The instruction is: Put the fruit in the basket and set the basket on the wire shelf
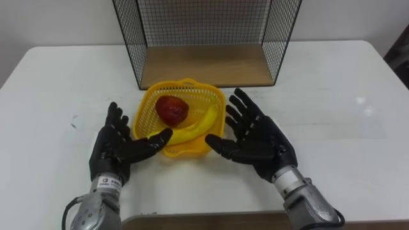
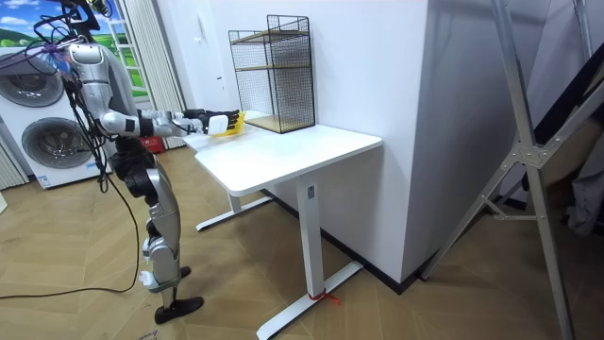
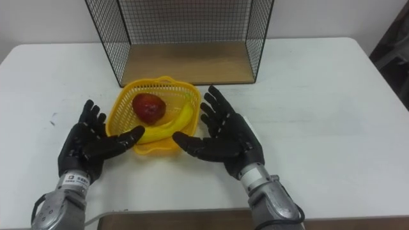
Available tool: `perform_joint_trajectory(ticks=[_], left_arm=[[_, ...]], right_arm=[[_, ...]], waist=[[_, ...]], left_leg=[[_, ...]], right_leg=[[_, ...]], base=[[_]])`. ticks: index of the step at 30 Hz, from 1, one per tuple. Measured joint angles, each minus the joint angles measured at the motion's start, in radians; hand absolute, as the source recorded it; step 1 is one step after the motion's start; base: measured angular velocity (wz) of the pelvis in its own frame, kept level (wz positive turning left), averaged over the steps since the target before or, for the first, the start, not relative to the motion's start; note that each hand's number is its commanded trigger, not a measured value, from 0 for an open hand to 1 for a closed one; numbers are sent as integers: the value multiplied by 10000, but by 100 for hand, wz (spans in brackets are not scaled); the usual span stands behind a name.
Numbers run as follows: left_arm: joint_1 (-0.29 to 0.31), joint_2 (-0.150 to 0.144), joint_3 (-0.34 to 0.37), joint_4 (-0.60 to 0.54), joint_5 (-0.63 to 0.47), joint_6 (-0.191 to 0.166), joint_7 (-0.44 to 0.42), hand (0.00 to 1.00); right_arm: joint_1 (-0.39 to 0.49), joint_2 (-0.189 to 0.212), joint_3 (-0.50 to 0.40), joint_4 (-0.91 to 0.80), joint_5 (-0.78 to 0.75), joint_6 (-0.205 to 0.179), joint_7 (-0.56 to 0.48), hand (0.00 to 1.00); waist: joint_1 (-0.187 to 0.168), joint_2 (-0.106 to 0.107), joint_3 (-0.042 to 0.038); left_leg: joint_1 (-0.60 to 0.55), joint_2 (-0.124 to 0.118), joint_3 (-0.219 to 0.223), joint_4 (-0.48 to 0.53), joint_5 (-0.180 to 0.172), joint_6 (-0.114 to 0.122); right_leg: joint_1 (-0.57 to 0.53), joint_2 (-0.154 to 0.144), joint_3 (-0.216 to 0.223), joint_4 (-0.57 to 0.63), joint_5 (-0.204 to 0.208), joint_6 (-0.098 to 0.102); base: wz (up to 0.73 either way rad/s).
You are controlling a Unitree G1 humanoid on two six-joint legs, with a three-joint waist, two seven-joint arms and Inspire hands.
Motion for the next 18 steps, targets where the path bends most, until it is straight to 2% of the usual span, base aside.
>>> perform_joint_trajectory(ticks=[10, 18], left_arm=[[-9, -26, -16, 0, 79, 47, -345, 0], [-10, -53, -584, 0, 82, 74, -725, 0]], right_arm=[[0, 97, 6, 4, -109, 0, -3, 0], [-1, 100, 4, 7, -120, 0, -15, 0]], waist=[[-11, -11, -7], [-164, -58, 5]], left_leg=[[-23, 0, 8, 24, 0, 0], [19, 2, 25, 16, 0, 0]], right_leg=[[-17, -1, 8, 13, 1, -1], [6, -1, 24, 54, 4, -2]], base=[[0], [-1]])
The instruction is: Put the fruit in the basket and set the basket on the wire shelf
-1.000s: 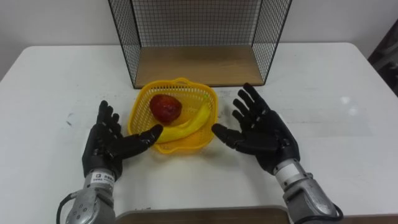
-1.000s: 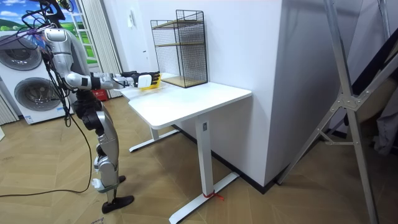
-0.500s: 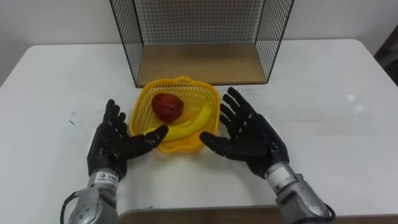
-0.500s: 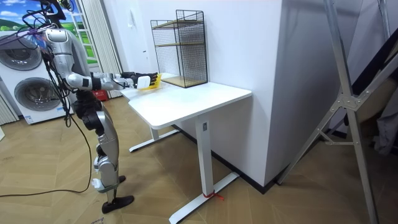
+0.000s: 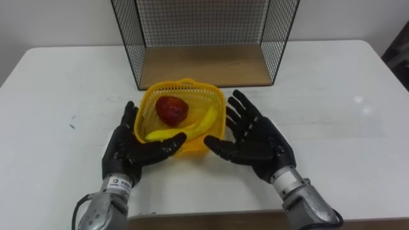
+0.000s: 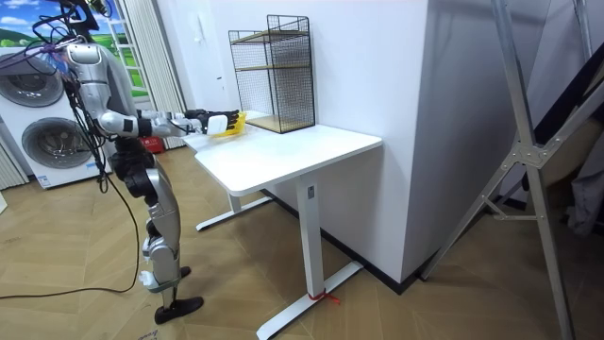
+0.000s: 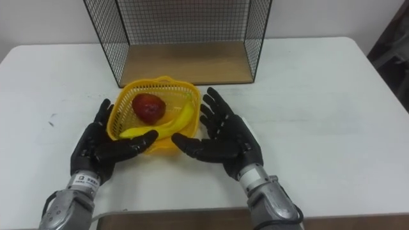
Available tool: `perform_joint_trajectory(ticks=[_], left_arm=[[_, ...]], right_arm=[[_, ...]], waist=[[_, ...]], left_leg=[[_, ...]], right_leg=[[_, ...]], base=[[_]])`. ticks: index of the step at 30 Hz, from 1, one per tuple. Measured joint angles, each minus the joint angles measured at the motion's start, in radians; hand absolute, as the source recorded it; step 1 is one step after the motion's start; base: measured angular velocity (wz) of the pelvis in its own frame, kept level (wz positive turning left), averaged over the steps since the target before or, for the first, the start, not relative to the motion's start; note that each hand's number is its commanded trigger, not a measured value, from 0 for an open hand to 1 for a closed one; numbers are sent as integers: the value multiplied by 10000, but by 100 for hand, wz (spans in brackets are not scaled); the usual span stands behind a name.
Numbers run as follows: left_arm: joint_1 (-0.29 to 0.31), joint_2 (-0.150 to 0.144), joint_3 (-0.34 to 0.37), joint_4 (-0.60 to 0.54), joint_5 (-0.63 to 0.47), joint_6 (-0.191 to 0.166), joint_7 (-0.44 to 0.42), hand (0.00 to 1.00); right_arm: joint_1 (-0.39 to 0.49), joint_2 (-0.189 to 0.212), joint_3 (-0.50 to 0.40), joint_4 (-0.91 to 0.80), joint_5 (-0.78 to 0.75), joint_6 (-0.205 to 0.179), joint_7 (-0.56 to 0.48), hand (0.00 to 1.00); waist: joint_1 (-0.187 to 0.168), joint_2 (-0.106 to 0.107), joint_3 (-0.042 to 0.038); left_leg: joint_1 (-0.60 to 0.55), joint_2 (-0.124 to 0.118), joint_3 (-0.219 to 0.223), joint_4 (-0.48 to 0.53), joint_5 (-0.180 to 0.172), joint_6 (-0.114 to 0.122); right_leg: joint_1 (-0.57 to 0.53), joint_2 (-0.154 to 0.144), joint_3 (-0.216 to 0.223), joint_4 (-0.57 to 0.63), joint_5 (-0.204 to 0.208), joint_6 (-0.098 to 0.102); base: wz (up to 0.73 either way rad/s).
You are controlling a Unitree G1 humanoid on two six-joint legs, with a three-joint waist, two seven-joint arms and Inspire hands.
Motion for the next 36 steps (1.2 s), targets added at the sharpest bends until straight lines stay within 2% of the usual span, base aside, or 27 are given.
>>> perform_joint_trajectory(ticks=[6, 12, 18, 25, 27, 29, 36], left_arm=[[-18, 95, -128, -1, 9, -7, -24, 0], [-137, 117, -541, -2, 11, -7, -25, 0], [-303, 211, -901, -3, 8, -6, -58, 0], [-304, 244, -1137, -7, 4, -6, -267, 0], [-304, 242, -1159, -8, 2, -6, -302, 0], [-304, 246, -1160, -54, 2, -6, -344, 0], [-304, 239, -1257, -131, 4, -6, -360, 0]], right_arm=[[-167, 7, 4, 292, 0, 0, -141, 0], [-168, 10, 41, 295, -17, -47, -314, 0], [-228, -1, 35, 296, -188, -83, -556, 0], [-241, -129, -12, 296, -482, -178, -706, 0], [-241, -126, -14, 296, -619, -179, -782, 0], [-273, -118, -17, 294, -767, -180, -823, 0], [-350, -71, -14, 281, -1037, -180, -1140, 0]], waist=[[-132, -80, 31], [-166, -90, 22], [-413, -108, 8], [-579, -110, 3], [-622, -129, -7], [-629, -183, -68], [-617, -225, -96]], left_leg=[[-13, 1, 3, 29, 0, 0], [-74, 3, 1, 65, 0, 0], [-168, 8, 20, 193, 0, 0], [-186, 45, 239, 191, 0, 0], [-191, 51, 258, 193, 0, 0], [-333, 63, 280, 226, 0, -1], [-349, 72, 401, 223, 0, 0]], right_leg=[[-25, -6, -25, 52, 0, 0], [-90, -7, -40, 84, 1, -1], [-165, -3, 27, 113, 7, -11], [-332, 26, 223, 251, 23, -36], [-355, 33, 238, 266, 27, -40], [-512, 50, 277, 334, 34, -50], [-625, 62, 406, 407, 46, -49]], base=[[0], [0], [-2], [-8], [-2], [-4], [-5]])
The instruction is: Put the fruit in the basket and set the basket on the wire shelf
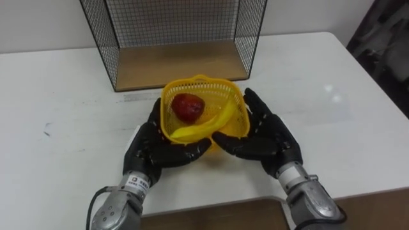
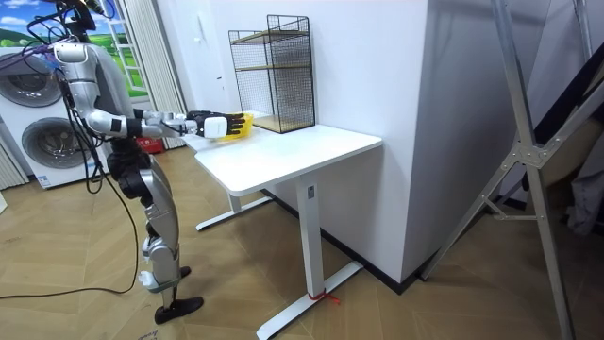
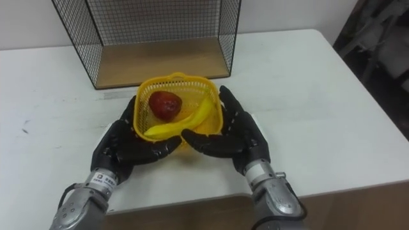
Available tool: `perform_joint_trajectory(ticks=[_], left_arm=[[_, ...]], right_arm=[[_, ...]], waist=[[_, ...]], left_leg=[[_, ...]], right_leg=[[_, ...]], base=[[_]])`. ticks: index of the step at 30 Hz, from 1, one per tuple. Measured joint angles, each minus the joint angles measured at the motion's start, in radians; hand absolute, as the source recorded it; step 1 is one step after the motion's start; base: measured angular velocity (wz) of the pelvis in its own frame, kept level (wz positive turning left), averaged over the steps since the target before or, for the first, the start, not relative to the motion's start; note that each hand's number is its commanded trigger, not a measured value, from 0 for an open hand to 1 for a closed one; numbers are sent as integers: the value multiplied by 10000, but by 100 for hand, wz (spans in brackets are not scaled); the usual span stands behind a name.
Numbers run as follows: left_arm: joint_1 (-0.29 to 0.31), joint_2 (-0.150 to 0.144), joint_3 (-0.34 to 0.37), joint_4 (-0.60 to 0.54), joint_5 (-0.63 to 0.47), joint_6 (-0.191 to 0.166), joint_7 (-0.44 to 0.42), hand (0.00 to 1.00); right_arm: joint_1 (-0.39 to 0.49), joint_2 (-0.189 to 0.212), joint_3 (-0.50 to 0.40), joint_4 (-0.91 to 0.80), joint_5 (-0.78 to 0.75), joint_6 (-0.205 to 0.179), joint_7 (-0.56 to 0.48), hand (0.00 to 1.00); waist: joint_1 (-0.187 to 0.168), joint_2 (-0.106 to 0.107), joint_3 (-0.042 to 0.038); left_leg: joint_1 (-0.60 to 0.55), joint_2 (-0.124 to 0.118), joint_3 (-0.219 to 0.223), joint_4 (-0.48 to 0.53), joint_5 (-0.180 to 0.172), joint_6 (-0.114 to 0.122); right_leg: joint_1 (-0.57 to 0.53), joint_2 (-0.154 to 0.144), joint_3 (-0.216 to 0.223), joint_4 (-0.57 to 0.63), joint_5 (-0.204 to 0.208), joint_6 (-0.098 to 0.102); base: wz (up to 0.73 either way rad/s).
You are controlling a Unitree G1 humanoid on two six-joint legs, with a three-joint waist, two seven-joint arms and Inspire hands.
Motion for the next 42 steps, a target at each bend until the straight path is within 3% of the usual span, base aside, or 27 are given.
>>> perform_joint_trajectory(ticks=[7, 17, 22, 31, 42], left_arm=[[-60, -232, -7, 0, -112, -1, -1, 0], [-320, -238, 43, 0, -98, -3, 0, 0], [-428, -238, 116, -87, -87, -3, 0, 0], [-462, -238, 494, -1328, -74, -60, 3, 0], [-465, -236, 652, -1345, -67, -78, 5, 0]], right_arm=[[-564, 190, 15, 0, -97, -1, -454, 0], [-788, 323, -8, 0, -234, -12, -686, 0], [-902, 338, -3, -1, -239, -76, -735, 0], [-1034, 413, 15, -405, -242, -266, -1030, 0], [-1109, 415, 95, -422, -187, -279, -1028, 0]], waist=[[-27, 21, 17], [-16, -64, 120], [36, -64, 120], [263, -63, 110], [279, 32, 48]], left_leg=[[25, 12, 31, -4, 0, 0], [-5, 12, 29, -20, -1, 1], [-7, 24, 50, -30, -1, -1], [20, 21, 52, -29, -1, -1], [13, 28, 42, -3, 0, -2]], right_leg=[[16, 6, 12, -11, 21, -6], [-14, 12, 5, -21, 22, -5], [-27, 23, -2, -27, 22, -5], [5, 20, -6, -34, 22, -5], [21, 21, -15, -24, 32, -14]], base=[[0], [0], [0], [0], [0]])
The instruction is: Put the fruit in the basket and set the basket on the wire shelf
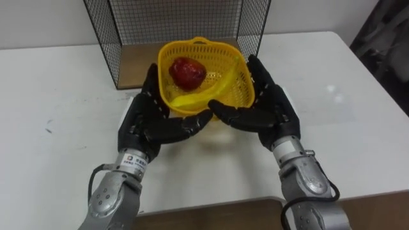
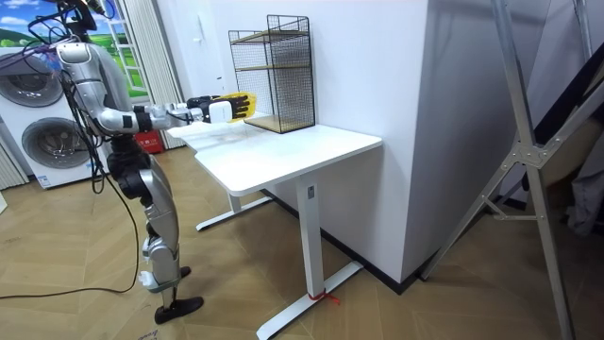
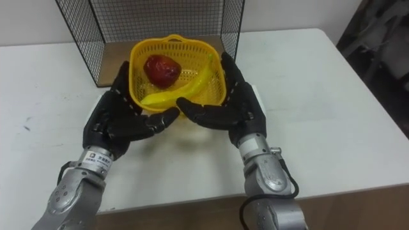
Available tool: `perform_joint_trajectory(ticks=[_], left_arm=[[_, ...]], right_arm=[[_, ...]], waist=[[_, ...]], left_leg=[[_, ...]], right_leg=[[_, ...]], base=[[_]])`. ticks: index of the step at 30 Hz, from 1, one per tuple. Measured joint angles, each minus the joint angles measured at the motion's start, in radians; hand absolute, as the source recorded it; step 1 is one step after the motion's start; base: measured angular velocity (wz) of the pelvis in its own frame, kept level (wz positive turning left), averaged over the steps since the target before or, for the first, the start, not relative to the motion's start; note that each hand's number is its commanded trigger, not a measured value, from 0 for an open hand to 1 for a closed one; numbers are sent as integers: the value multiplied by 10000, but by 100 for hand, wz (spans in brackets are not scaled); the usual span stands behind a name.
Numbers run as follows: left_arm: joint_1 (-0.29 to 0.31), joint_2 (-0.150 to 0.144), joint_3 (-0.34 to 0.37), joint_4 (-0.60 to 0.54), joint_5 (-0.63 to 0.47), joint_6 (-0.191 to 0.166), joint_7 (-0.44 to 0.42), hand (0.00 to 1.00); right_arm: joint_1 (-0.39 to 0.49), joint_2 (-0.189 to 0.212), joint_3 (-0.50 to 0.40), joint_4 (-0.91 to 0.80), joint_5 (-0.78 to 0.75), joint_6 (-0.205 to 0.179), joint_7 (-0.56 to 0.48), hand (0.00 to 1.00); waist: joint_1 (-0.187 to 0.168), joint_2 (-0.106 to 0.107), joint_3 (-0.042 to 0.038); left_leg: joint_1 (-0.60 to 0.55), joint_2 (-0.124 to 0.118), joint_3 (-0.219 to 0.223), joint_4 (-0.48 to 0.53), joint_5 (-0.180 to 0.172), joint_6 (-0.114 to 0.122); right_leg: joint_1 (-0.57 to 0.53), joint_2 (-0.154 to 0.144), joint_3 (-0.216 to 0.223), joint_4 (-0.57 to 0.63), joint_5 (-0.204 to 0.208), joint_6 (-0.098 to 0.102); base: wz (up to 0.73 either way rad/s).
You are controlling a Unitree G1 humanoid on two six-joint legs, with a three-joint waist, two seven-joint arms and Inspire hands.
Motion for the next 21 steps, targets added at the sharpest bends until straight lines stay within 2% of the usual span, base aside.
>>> perform_joint_trajectory(ticks=[8, 14, 17, 21], left_arm=[[-111, -29, 243, 0, 76, 0, 0, 0], [-110, -45, 245, -24, 110, -38, -1, 0], [-108, 9, 400, -23, 130, -44, -1, 0], [-110, 11, 714, -20, 26, -120, -1, 0]], right_arm=[[-14, -13, 123, -88, -109, -20, 46, 0], [-13, -90, 105, -353, -131, -43, 184, 0], [3, -77, 172, -343, -76, -47, 309, 0], [4, -80, 206, -310, 100, -47, 618, 0]], waist=[[9, -5, -10], [270, -5, -8], [602, -37, 14], [844, -140, 58]], left_leg=[[50, 0, -31, 85, 1, -2], [-36, 102, -33, 395, -53, -72], [-220, 323, -8, 1252, -326, -290], [-754, 579, -30, 2809, -405, -348]], right_leg=[[94, -7, -22, 4, 0, 0], [133, 76, -40, 80, -3, -28], [51, 202, -55, 581, -244, -228], [-76, 378, -22, 1123, -648, -511]], base=[[0], [1], [-4], [-1]])
